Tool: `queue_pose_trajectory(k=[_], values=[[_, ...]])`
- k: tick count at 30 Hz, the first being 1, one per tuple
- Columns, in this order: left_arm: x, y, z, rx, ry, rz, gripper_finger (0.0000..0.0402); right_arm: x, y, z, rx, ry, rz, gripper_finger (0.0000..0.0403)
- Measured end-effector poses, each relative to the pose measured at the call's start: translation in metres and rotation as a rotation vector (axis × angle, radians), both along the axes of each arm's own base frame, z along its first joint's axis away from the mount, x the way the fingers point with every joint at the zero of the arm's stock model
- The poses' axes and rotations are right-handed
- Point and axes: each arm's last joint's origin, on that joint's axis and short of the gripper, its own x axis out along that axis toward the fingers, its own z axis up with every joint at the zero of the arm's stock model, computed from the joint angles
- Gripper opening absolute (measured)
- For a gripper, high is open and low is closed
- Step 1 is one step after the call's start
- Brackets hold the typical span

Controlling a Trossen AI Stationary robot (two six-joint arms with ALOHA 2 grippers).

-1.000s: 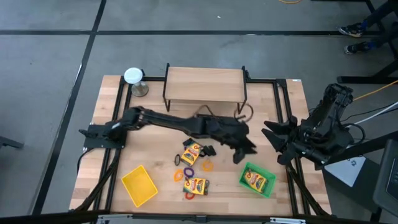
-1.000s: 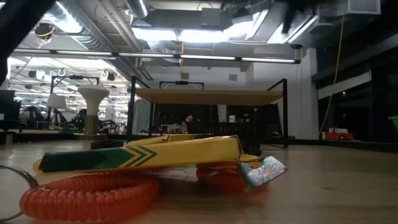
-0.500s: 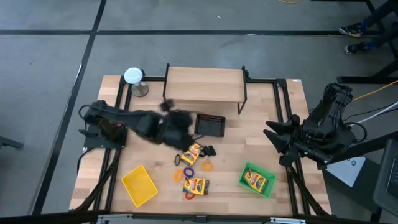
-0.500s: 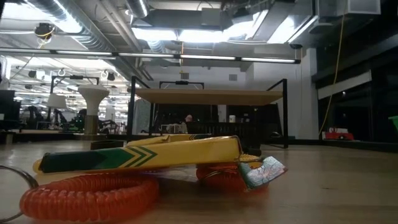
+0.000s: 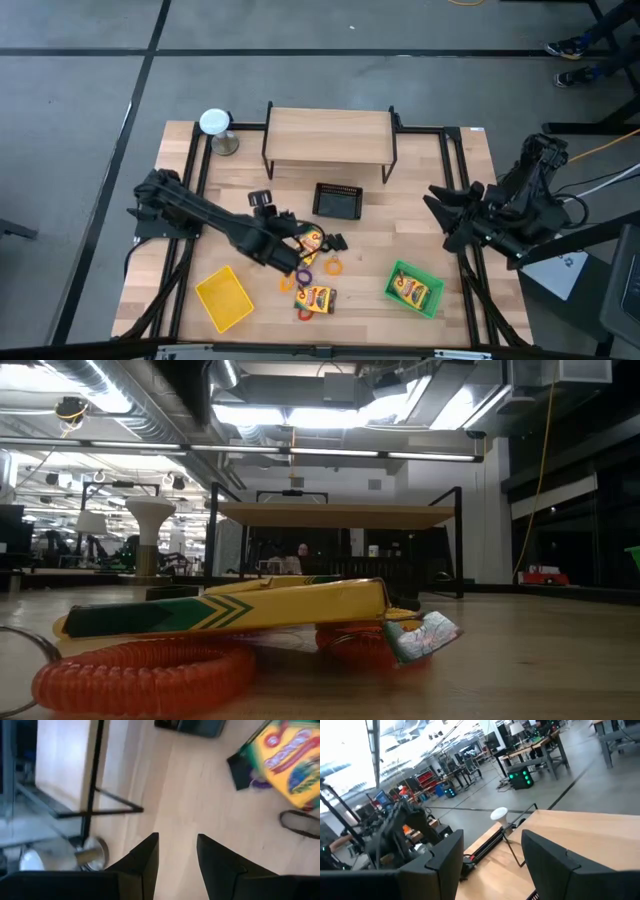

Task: Pick & Place Office Desk Supplies
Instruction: Stack the top crayon box on top of the crayon box in the green basket

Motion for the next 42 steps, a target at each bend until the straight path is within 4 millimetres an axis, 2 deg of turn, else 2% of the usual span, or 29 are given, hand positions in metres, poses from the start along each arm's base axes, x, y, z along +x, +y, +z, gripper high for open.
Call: queue_pose_trajectory(k=[4,10,17,23,27,30,34,37,42], values=[[-0.005,-0.007,-0.016,-0.027,-0.139,0.010,0.0129,0.004,-0.003,0.000,0.033,-0.022,-0.026,0.0201],[-0.026,-0.022,-0.014,-0.081,-0.300,-0.053,0.0129,0.009,-0.008,-0.001,0.049,-0.033,-0.063,0.0201],[-0.070,-0.011,-0.011,-0.081,-0.438,0.000,0.0129,0.016,-0.010,-0.002,0.067,-0.063,-0.075,0.0201],[-0.114,0.004,-0.025,-0.134,-0.563,0.066,0.0129,0.022,-0.008,-0.005,0.061,-0.069,-0.084,0.0201],[-0.139,0.009,-0.040,-0.249,-0.706,0.062,0.0129,0.024,-0.008,-0.007,0.059,-0.069,-0.085,0.0201],[-0.152,0.011,-0.051,-0.393,-0.900,0.058,0.0129,0.024,-0.007,-0.007,0.045,-0.071,-0.066,0.0201],[-0.162,0.010,-0.062,-0.608,-1.154,0.000,0.0129,0.028,-0.005,-0.006,0.002,-0.115,0.050,0.0201],[-0.163,0.010,-0.069,-0.722,-1.299,-0.023,0.0129,0.033,-0.006,-0.011,-0.028,-0.096,0.068,0.0201],[-0.156,0.015,-0.083,-0.748,-1.384,0.052,0.0129,0.047,-0.013,-0.042,-0.036,0.026,0.021,0.0201]])
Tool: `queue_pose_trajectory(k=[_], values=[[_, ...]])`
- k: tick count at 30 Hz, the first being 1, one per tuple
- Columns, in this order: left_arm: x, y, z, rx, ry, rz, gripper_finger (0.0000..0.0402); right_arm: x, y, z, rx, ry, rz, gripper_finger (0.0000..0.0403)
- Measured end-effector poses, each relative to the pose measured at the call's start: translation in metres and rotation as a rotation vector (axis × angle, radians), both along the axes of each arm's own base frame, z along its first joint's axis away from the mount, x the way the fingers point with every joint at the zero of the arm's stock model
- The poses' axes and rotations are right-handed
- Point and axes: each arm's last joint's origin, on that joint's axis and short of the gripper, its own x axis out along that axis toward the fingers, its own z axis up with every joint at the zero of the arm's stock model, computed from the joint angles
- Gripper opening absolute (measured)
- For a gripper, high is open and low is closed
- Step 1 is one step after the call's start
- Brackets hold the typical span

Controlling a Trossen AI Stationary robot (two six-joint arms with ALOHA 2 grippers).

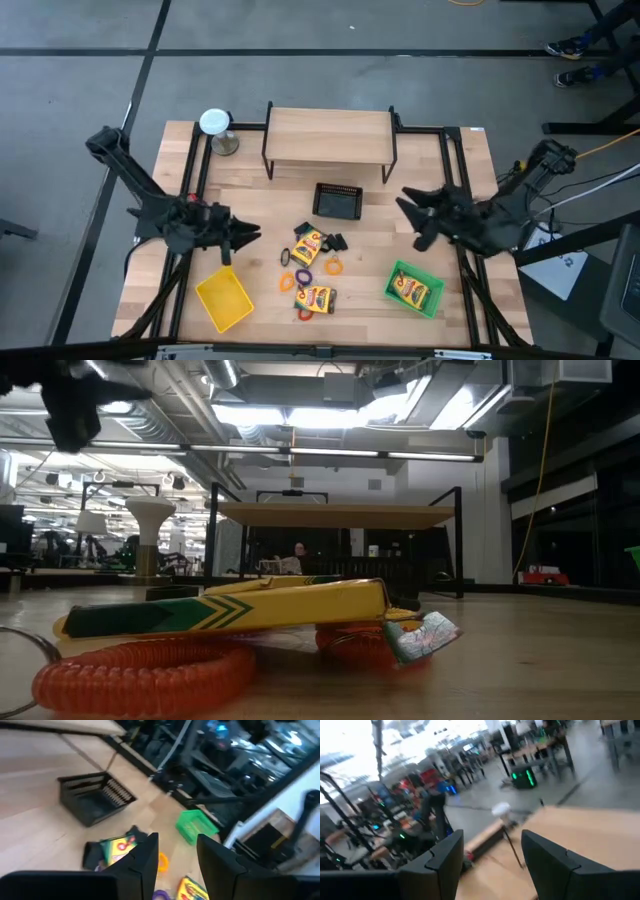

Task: Pick & Place Office Desk Supplies
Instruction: Stack the top crayon box on top of the crayon box in the green basket

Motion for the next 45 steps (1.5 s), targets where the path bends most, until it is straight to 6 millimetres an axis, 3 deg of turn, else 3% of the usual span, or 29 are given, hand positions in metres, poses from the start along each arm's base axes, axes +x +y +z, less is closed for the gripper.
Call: queue_pose_trajectory(k=[5,7,11,19,28,35,40,45], values=[[0.013,0.005,-0.011,-0.066,0.027,0.071,0.0129,0.024,-0.021,-0.051,0.356,0.190,0.110,0.0201],[0.019,0.006,-0.015,-0.092,0.040,0.073,0.0129,0.036,-0.022,-0.070,0.426,0.323,0.140,0.0201],[0.032,0.009,-0.021,-0.166,0.060,0.046,0.0129,0.065,-0.018,-0.090,0.528,0.404,0.229,0.0201],[0.055,0.019,-0.023,-0.242,0.015,0.014,0.0129,0.126,-0.015,-0.118,0.841,0.288,0.406,0.0201],[0.066,0.044,-0.031,-0.247,0.117,-0.076,0.0129,0.160,-0.014,-0.169,1.107,0.272,0.328,0.0201],[0.072,0.058,-0.030,-0.182,0.137,-0.191,0.0129,0.191,-0.004,-0.178,1.163,0.213,0.296,0.0201],[0.073,0.065,-0.030,-0.131,0.141,-0.245,0.0129,0.211,0.004,-0.180,1.185,0.299,0.222,0.0201],[0.073,0.074,-0.032,-0.094,0.118,-0.301,0.0129,0.215,0.005,-0.183,1.183,0.404,0.090,0.0201]])
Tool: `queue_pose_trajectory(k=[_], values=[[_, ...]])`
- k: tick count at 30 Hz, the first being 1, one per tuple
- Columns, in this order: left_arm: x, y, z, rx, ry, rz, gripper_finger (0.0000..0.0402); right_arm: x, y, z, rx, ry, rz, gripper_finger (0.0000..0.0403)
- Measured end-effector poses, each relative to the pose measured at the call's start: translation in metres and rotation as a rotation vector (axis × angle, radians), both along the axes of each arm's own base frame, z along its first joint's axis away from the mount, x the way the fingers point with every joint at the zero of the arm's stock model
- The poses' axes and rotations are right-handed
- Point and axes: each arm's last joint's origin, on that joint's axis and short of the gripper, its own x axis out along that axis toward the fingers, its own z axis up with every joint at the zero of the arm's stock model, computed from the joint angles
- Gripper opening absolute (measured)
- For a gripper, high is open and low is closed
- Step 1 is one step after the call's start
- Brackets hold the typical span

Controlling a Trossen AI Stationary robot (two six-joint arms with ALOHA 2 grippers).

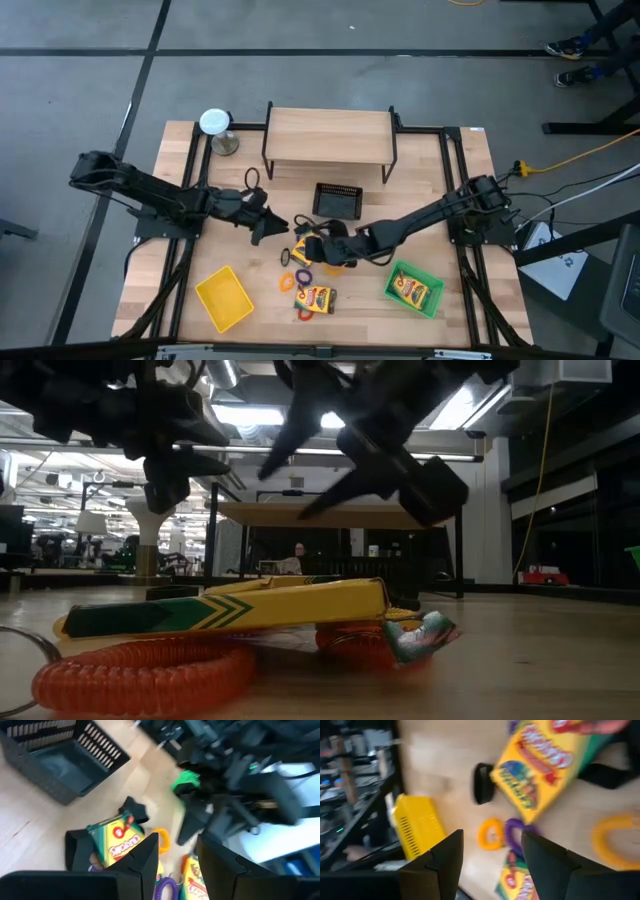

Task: Pick & Place Office Desk Supplies
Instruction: Stack the top crayon box on top of the crayon box in the green basket

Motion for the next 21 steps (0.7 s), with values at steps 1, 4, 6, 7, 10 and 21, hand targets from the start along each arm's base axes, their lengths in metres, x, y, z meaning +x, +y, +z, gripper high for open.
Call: queue_pose_trajectory(k=[1,4,6,7,10,21], values=[[-0.002,0.002,-0.002,-0.008,-0.031,-0.006,0.0129,-0.001,0.000,-0.001,0.003,0.020,-0.010,0.0201],[-0.015,0.009,-0.012,-0.056,-0.145,0.012,0.0129,-0.006,0.005,-0.005,0.024,0.058,-0.055,0.0201],[-0.027,0.013,-0.022,-0.094,-0.187,0.037,0.0129,-0.011,0.008,-0.011,0.039,0.073,-0.095,0.0201],[-0.033,0.014,-0.027,-0.109,-0.189,0.043,0.0129,-0.014,0.009,-0.013,0.049,0.083,-0.116,0.0201],[-0.047,0.015,-0.040,-0.142,-0.175,0.059,0.0129,-0.016,0.010,-0.016,0.082,0.088,-0.157,0.0201],[-0.051,0.015,-0.039,-0.119,-0.173,0.038,0.0129,-0.005,-0.002,-0.029,0.099,0.069,-0.221,0.0201]])
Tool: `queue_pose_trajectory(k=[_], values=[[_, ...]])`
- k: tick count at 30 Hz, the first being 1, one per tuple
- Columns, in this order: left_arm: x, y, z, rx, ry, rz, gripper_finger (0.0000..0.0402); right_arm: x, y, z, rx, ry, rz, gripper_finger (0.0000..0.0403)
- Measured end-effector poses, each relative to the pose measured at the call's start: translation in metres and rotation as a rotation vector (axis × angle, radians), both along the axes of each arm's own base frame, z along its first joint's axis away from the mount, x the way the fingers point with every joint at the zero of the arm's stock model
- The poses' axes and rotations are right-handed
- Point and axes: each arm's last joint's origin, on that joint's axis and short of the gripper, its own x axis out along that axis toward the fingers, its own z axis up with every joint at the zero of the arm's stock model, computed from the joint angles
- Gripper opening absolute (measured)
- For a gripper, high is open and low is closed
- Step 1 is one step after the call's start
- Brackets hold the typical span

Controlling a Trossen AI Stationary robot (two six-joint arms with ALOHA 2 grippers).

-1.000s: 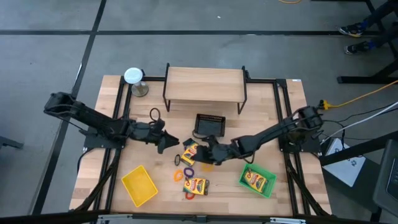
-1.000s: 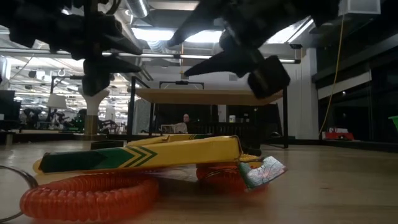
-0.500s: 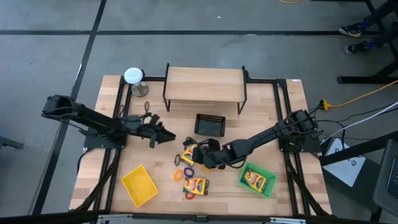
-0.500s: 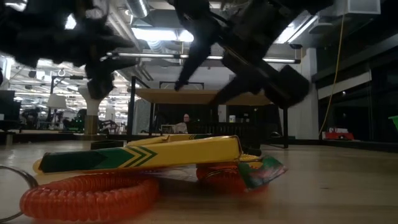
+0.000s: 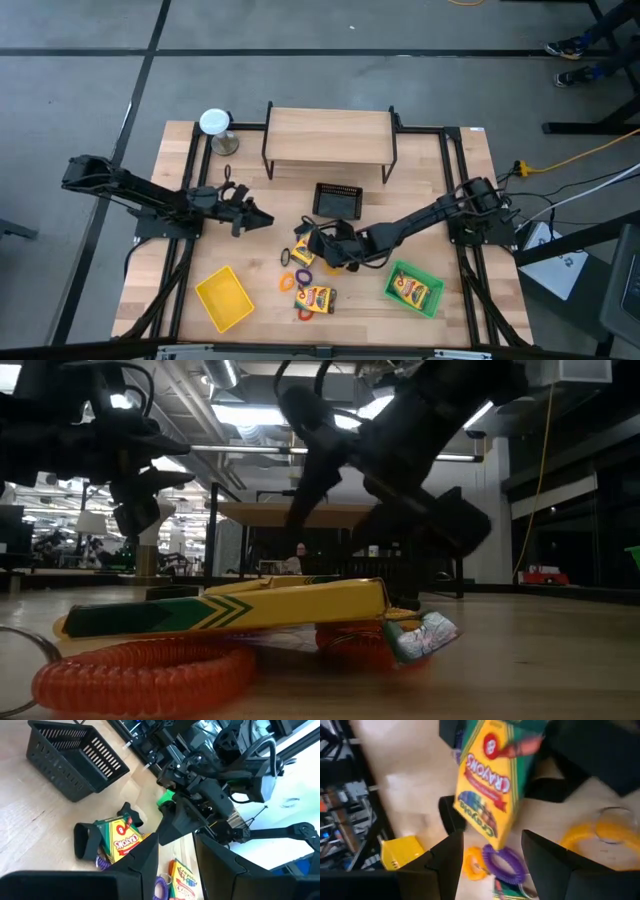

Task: Pick & Place Office Desk Supplies
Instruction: Stack the top crayon box on top of the crayon box in the green basket

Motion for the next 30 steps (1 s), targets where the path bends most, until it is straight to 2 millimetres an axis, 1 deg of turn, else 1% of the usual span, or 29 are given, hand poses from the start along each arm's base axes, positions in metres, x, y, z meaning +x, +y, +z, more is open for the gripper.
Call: queue_pose_trajectory(k=[2,5,7,10,23,26,28,30], values=[[0.000,0.000,0.000,0.000,-0.002,0.000,0.0129,0.001,0.001,-0.007,0.017,0.014,-0.001,0.0201],[0.000,0.000,0.000,0.001,0.000,0.000,0.0129,0.006,0.003,-0.024,0.053,0.025,0.017,0.0201],[0.000,0.000,0.000,0.003,0.000,-0.003,0.0129,0.012,0.005,-0.033,0.082,-0.012,0.028,0.0201],[0.000,-0.001,0.000,0.002,0.002,-0.020,0.0129,0.018,0.005,-0.040,0.095,-0.043,0.025,0.0201],[-0.001,-0.001,-0.002,-0.004,0.012,-0.037,0.0129,0.025,-0.012,-0.041,0.027,-0.063,-0.036,0.0199],[-0.001,-0.001,-0.002,-0.007,0.022,-0.037,0.0129,0.026,-0.016,-0.041,0.015,-0.065,-0.045,0.0183],[-0.001,-0.001,-0.003,-0.009,0.026,-0.039,0.0129,0.026,-0.016,-0.042,0.013,-0.064,-0.044,0.0162],[-0.001,-0.001,-0.003,-0.009,0.027,-0.039,0.0129,0.026,-0.016,-0.042,0.010,-0.063,-0.040,0.0133]])
